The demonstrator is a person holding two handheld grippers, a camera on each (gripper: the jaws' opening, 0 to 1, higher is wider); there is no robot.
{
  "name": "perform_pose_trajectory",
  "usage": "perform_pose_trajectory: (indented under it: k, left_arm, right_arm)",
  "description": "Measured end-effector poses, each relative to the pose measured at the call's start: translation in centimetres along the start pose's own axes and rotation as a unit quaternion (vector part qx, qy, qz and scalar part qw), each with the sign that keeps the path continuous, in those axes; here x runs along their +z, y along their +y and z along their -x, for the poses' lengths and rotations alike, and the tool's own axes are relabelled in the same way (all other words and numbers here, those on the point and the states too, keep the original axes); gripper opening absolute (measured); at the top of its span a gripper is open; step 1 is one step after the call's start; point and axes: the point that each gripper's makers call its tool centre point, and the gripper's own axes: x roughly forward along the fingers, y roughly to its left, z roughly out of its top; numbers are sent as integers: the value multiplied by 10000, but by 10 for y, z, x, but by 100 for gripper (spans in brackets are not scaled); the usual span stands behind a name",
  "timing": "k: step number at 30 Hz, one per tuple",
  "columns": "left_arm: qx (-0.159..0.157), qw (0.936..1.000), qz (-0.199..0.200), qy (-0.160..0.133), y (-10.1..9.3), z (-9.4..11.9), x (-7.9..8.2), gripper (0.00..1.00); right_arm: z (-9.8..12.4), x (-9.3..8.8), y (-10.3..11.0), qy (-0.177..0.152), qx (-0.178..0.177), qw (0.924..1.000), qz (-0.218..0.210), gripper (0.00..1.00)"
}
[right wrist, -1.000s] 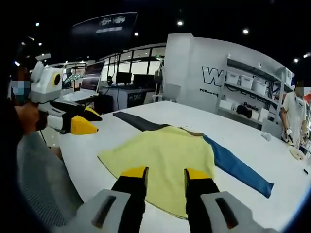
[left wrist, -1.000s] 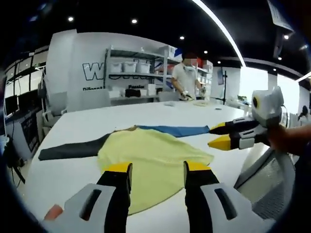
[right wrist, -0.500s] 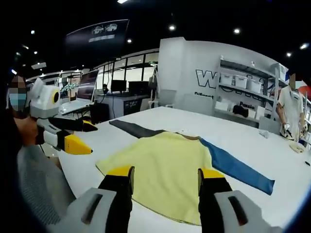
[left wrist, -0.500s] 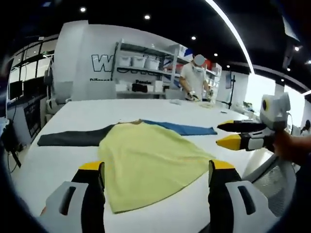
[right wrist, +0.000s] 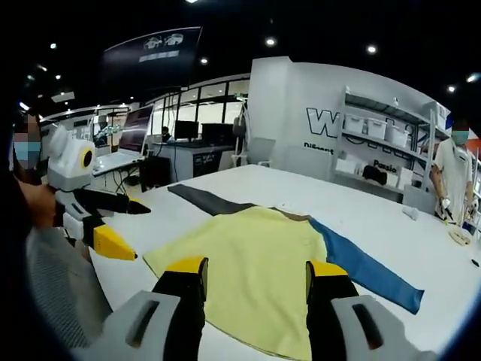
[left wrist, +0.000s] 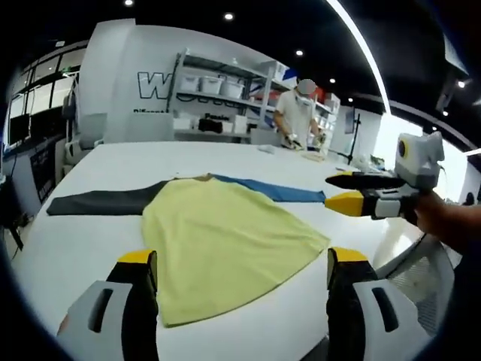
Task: Fold the garment on the visible template until the final outline fits inside the template.
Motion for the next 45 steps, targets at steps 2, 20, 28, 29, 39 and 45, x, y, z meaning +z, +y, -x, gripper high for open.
perform_pose_trajectory:
  k: [2, 20, 28, 29, 39, 45]
  left_arm:
    - [-39, 10000, 24, 72, -2, 0, -3, 87]
    - [-107, 9994, 144, 311, -1, -4, -15, 87]
    - [-64, 9986, 272, 443, 3, -6, -20, 86]
    - [-58, 9985, 272, 473, 3, -6, -22, 86]
    - [-43, 9978, 301, 590, 7, -13, -25, 86]
    - [-17, 9969, 354, 697, 12, -19, -28, 85]
  right_arm:
    - [-4, 6, -4, -22, 3, 10000, 59, 53]
    - [-88, 68, -32, -38, 425, 9978, 515, 49]
    - [-144, 90, -34, 16, 670, 9950, 739, 46]
    - [-149, 92, -35, 28, 675, 9949, 755, 46]
    - [-208, 96, -48, 205, 748, 9937, 803, 45]
    - [-243, 93, -59, 379, 756, 9929, 837, 44]
